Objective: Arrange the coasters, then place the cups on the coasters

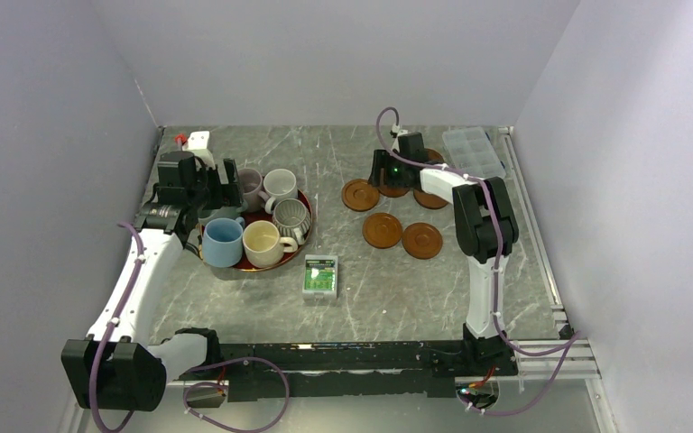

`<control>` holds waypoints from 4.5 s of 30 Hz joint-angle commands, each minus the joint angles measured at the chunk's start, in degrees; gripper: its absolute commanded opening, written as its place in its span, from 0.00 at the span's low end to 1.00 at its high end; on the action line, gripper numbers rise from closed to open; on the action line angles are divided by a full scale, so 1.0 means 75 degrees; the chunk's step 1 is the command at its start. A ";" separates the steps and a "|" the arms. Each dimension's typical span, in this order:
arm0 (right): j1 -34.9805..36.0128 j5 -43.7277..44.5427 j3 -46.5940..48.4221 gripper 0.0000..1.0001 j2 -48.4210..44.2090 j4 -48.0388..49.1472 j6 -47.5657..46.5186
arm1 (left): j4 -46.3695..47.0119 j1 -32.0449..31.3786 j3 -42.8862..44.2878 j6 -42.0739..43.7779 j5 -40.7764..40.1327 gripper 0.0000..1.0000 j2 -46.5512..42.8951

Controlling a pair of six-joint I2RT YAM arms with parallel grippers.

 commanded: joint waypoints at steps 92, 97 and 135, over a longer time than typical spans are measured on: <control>0.2075 -0.0170 -0.4332 0.74 -0.2000 0.2834 0.2130 | -0.0035 -0.0031 0.0324 -0.0044 0.0270 0.94 0.0404; 0.2105 -0.0182 -0.4358 0.74 -0.2087 0.2857 0.2086 | -0.0035 -0.0031 0.0324 -0.0055 0.0281 0.94 0.0410; -0.0329 0.1060 -0.5996 0.75 -0.5956 -0.0195 0.1784 | 0.0147 -0.0031 0.0194 -0.0041 0.0411 0.93 0.0181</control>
